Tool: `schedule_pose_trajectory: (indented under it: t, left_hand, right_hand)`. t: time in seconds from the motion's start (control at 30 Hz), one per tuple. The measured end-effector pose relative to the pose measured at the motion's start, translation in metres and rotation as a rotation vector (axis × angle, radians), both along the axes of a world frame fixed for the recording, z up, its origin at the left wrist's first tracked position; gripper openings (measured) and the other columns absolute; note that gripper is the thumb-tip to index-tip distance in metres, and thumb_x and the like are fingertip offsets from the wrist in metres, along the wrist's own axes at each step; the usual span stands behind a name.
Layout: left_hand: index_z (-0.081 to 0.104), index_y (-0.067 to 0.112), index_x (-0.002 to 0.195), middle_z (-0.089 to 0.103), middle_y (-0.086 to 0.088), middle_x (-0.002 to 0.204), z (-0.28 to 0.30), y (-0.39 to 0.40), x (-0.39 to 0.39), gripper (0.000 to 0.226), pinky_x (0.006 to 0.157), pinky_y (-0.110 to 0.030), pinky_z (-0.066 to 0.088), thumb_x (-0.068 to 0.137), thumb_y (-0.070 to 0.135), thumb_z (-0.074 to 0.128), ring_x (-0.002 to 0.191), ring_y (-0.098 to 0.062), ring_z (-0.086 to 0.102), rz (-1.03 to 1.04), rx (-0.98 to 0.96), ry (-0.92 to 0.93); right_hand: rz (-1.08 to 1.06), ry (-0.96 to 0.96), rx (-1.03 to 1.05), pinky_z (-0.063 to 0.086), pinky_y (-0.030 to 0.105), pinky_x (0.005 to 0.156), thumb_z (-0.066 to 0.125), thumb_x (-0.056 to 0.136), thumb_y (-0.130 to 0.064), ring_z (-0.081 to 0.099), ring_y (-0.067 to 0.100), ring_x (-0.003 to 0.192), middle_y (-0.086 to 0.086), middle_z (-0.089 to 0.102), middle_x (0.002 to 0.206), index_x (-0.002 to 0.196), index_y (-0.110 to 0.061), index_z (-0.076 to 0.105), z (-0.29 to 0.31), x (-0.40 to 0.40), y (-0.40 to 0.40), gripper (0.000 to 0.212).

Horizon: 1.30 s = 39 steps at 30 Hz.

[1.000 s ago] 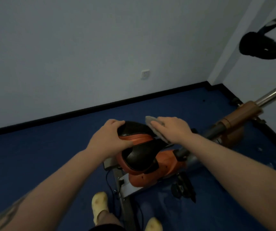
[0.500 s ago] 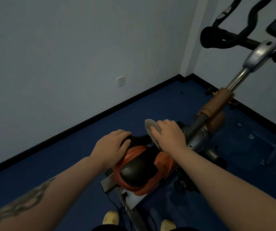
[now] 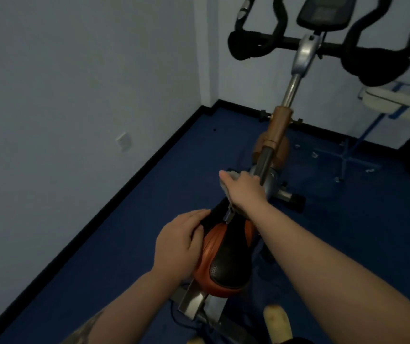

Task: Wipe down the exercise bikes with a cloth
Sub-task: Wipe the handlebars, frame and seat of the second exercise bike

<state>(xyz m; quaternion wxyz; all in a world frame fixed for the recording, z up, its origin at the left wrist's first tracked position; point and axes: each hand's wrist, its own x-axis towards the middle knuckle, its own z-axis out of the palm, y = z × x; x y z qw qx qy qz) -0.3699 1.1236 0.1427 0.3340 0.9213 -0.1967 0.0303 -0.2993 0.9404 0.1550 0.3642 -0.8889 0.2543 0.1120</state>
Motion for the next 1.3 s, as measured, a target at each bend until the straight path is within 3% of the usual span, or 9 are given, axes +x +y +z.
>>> schedule_pose_trajectory:
  t: [0.17,0.3,0.43,0.57,0.7,0.9,1.0,1.17,1.3]
  left_hand:
    - [0.068,0.02,0.121,0.067,0.008,0.119,-0.006,0.0,-0.001,0.041,0.086,-0.014,0.039,0.087,0.012,0.048,0.106,0.009,0.048,0.003,-0.039,-0.081]
    - [0.068,0.019,0.122,0.067,0.006,0.121,-0.006,-0.001,-0.001,0.044,0.086,-0.021,0.042,0.086,0.016,0.043,0.109,-0.008,0.06,-0.027,-0.033,-0.065]
    - [0.067,0.017,0.123,0.066,0.002,0.123,-0.005,-0.002,-0.002,0.04,0.087,-0.028,0.047,0.09,0.013,0.045,0.112,-0.014,0.06,-0.025,-0.04,-0.061]
    - [0.066,0.019,0.123,0.066,0.004,0.122,-0.006,-0.001,-0.002,0.039,0.088,-0.035,0.05,0.091,0.012,0.044,0.11,-0.013,0.061,-0.021,-0.063,-0.054]
    - [0.068,0.02,0.12,0.068,0.005,0.118,-0.008,-0.002,-0.002,0.038,0.082,-0.026,0.047,0.09,0.005,0.049,0.105,-0.011,0.062,0.023,-0.116,-0.044]
    - [0.069,0.025,0.115,0.07,0.005,0.106,-0.007,-0.005,-0.004,0.039,0.072,-0.026,0.039,0.089,0.006,0.047,0.091,-0.013,0.062,0.136,-0.15,0.0]
    - [0.067,0.026,0.115,0.069,0.005,0.106,-0.008,-0.005,-0.006,0.037,0.076,-0.032,0.045,0.09,0.01,0.046,0.093,-0.013,0.06,0.181,-0.164,0.033]
    - [0.066,0.028,0.117,0.068,0.005,0.104,-0.012,-0.007,-0.006,0.037,0.072,-0.034,0.047,0.092,0.013,0.043,0.092,-0.013,0.06,0.198,-0.177,0.059]
    - [0.065,0.023,0.118,0.068,0.002,0.106,-0.011,-0.005,-0.006,0.034,0.07,-0.031,0.04,0.093,0.011,0.044,0.093,-0.015,0.059,0.137,-0.115,-0.003]
  right_hand:
    - [-0.056,-0.085,0.105,0.041,0.042,0.103,0.042,0.099,-0.041,0.046,0.032,0.126,0.013,0.032,0.151,0.154,-0.021,0.009,-0.009,-0.071,0.015,0.067]
    - [-0.058,-0.062,0.161,0.045,0.036,0.095,0.04,0.097,-0.049,0.057,0.023,0.113,0.006,0.057,0.13,0.142,-0.024,0.038,-0.017,-0.124,0.033,0.051]
    - [-0.329,-0.017,0.359,0.048,0.042,0.095,0.039,0.099,-0.048,0.06,0.03,0.108,0.015,0.062,0.121,0.128,-0.01,0.055,-0.005,-0.086,0.033,0.051]
    - [-0.264,-0.134,-0.008,0.048,0.036,0.09,0.042,0.097,-0.047,0.055,0.024,0.112,0.005,0.053,0.132,0.139,-0.021,0.04,-0.004,-0.116,0.063,0.05]
    - [-0.145,-0.236,-0.187,0.035,0.031,0.102,0.035,0.095,-0.055,0.025,0.018,0.137,-0.007,0.008,0.159,0.153,-0.028,0.005,-0.009,-0.169,0.097,0.07]
    - [-0.309,0.008,-0.121,0.046,0.041,0.092,0.041,0.098,-0.048,0.049,0.03,0.12,0.011,0.042,0.141,0.144,-0.013,0.03,0.009,-0.105,0.075,0.058]
    - [-0.294,-0.041,-0.168,0.044,0.045,0.097,0.04,0.098,-0.046,0.045,0.028,0.124,0.01,0.038,0.144,0.146,-0.014,0.025,0.01,-0.119,0.088,0.06]
    - [-0.211,-0.163,-0.423,0.032,0.045,0.111,0.04,0.096,-0.047,0.022,0.025,0.14,0.006,0.011,0.159,0.153,-0.016,0.008,-0.007,-0.159,0.12,0.072]
    - [-0.286,-0.137,-0.297,0.044,0.042,0.096,0.036,0.099,-0.044,0.042,0.027,0.127,0.008,0.033,0.149,0.149,-0.015,0.022,0.001,-0.126,0.094,0.059]
